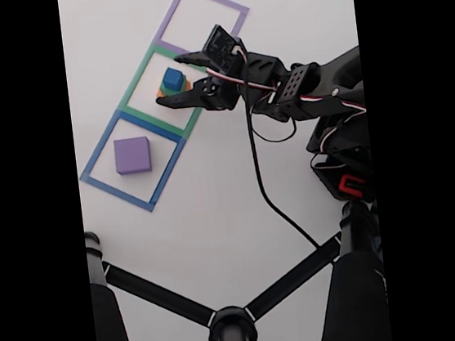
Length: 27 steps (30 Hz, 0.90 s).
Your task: Tower of hanoi
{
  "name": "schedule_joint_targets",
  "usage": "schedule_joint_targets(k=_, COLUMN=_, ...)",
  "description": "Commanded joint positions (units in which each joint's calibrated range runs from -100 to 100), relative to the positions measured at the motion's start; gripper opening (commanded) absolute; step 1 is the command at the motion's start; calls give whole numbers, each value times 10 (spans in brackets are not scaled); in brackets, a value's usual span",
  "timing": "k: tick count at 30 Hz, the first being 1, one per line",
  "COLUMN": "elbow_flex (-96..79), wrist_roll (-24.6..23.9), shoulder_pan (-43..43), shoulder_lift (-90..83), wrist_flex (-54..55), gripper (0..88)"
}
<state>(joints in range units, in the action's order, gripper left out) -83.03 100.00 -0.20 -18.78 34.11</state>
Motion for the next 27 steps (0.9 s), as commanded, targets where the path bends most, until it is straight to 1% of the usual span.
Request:
schedule_joint_targets(k=1, elbow_flex=9, wrist_roll=0, shoulder_pan=-9, shoulder_lift=11, wrist_flex=30, gripper=256)
schedule_joint_targets(k=11, elbow_flex=11, wrist_roll=0, shoulder_pan=-15, shoulder_lift=20, wrist_flex=32, gripper=211)
schedule_joint_targets(k=27, elbow_flex=13, wrist_roll=0, shoulder_pan=-24, shoulder_lift=23, wrist_flex=32, gripper=85)
